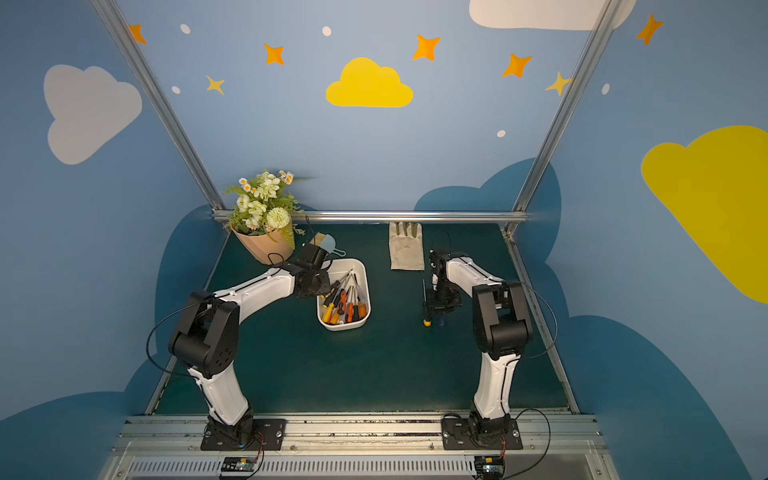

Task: Take out the screwdriver from the storage box
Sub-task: Place the screwdriver at the center of the board.

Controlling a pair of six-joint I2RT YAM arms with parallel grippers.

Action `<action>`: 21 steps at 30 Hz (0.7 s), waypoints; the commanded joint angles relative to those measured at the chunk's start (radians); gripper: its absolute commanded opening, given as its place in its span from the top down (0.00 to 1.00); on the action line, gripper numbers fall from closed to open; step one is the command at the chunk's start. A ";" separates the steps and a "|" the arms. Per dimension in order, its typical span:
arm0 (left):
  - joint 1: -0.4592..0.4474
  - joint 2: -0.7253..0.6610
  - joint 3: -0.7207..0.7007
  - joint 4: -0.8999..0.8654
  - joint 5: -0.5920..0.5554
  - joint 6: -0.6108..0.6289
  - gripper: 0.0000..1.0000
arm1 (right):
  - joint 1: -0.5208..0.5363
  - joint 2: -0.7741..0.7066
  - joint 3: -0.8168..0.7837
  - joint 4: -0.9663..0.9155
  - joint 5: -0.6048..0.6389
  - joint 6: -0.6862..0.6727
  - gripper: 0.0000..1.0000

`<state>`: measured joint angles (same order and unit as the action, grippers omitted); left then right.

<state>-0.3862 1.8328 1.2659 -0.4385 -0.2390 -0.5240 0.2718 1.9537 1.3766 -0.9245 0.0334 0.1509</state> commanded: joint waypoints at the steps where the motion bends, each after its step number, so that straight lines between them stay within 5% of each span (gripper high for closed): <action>1: -0.002 -0.002 0.039 -0.005 -0.002 0.014 0.98 | 0.002 0.016 0.035 -0.025 -0.017 0.009 1.00; 7: -0.002 -0.007 0.039 -0.007 -0.002 0.013 0.98 | 0.004 0.020 0.027 -0.025 -0.029 0.017 1.00; 21: -0.003 -0.013 0.047 -0.022 -0.007 0.007 0.98 | 0.005 -0.006 0.026 -0.033 -0.026 0.047 0.76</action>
<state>-0.3874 1.8328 1.2816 -0.4557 -0.2390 -0.5247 0.2722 1.9594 1.3766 -0.9260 0.0143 0.1822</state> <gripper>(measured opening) 0.082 0.230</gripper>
